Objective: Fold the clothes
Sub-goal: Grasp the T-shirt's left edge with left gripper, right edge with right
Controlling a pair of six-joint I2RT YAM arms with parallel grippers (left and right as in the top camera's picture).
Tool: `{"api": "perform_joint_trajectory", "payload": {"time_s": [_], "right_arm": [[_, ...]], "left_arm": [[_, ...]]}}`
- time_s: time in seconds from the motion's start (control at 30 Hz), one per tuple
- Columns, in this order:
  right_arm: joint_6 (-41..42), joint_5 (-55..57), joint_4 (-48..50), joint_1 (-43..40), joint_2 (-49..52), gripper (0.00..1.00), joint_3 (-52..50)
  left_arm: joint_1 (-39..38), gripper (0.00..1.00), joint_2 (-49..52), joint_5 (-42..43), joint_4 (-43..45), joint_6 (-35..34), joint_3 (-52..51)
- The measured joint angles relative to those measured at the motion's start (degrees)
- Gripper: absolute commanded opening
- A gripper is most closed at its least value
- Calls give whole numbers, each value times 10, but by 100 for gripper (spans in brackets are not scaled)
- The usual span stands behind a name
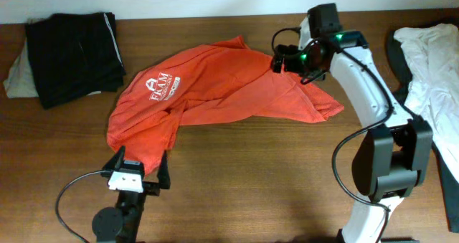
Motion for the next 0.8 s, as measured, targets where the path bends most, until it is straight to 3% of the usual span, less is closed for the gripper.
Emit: {"api": "perform_joint_trajectory", "payload": {"time_s": [0.17,0.4,0.47,0.53,0.6,0.73,0.8], "right_arm": [[0,-1,1,2,0,99,-2],[-2,-3,1,2,1,99,-4],[-14,-3,-4,2,1,99,-4],[-18,-1,-5,2,1,99,-4],[-20,10,-8,2,1,99,-4],[-22,28,-1,2,1,99,-4],[-22,31,5,2,1,99,-4]], "left_arm": [[0,99,72,2,-17,0,59],[0,99,529,-93,-181,59,397],[2,99,591,-100,-209,57,449],[33,99,675,-115,-222,29,474],[120,99,722,-116,-223,-1,487],[228,99,758,-72,-231,-18,487],[240,99,780,-45,-255,-20,489]]}}
